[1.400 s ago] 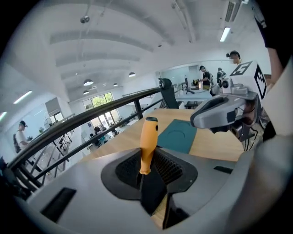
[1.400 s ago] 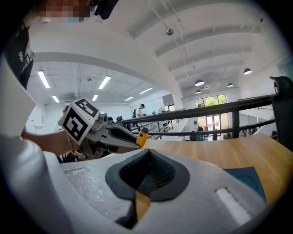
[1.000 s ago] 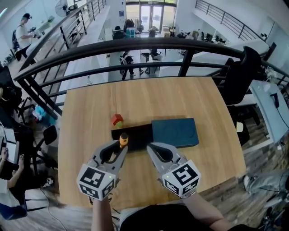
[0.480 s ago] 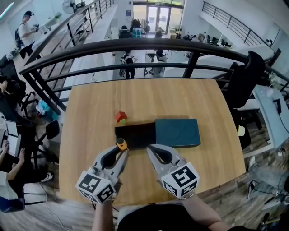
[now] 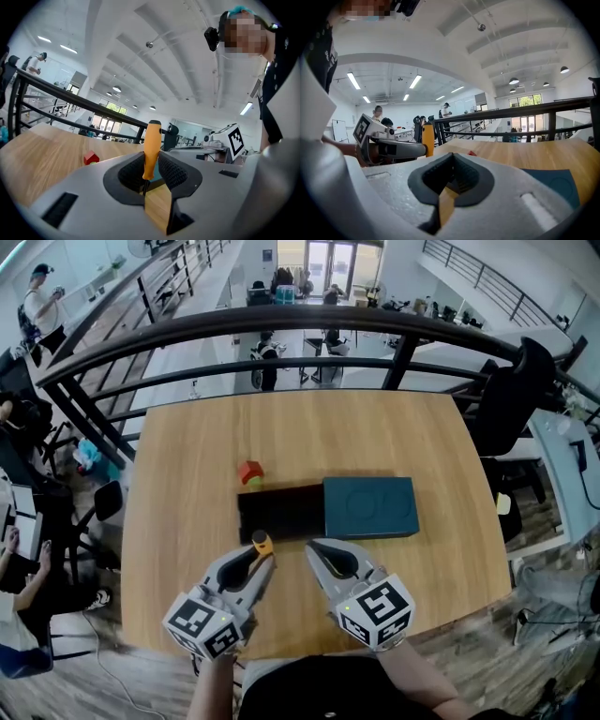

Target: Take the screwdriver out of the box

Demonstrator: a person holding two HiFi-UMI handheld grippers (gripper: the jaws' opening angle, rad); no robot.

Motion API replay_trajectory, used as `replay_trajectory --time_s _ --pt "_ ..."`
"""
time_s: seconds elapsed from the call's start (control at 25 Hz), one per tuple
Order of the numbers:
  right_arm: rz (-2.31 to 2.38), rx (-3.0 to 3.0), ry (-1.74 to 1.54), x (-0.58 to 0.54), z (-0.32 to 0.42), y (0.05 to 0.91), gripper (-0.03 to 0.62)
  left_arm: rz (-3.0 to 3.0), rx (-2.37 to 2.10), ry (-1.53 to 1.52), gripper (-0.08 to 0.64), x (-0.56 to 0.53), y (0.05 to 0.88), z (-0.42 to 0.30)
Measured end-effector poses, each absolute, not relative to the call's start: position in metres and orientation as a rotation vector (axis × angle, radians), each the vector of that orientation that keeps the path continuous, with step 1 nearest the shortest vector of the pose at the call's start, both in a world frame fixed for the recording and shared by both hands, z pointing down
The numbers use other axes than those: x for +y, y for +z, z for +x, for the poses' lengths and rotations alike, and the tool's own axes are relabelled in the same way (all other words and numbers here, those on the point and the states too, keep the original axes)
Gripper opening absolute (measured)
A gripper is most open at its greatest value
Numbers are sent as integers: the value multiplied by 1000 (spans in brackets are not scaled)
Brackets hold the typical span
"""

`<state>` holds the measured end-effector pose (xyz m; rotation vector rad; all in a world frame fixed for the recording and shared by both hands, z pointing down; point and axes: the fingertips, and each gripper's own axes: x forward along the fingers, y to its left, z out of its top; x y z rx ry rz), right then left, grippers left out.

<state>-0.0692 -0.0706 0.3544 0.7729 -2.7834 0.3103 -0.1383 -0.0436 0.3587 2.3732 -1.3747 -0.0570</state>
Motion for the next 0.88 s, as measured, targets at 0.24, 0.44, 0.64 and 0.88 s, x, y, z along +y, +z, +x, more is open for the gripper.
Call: replay_trajectory --time_s 0.24,0.44,0.64,0.88 --pt "753 -2776 337 -75 -72 361 -5 2430 -1329 12 107 -47 369 -131" --pt "707 -2755 348 -76 -74 370 -5 2409 -1330 13 107 -51 373 -131" --pt "691 -2730 360 -78 -71 378 -5 2408 -1312 10 107 -53 377 -129" --pt "716 -2738 359 -82 -69 375 -5 2400 -1306 25 107 -58 382 -129"
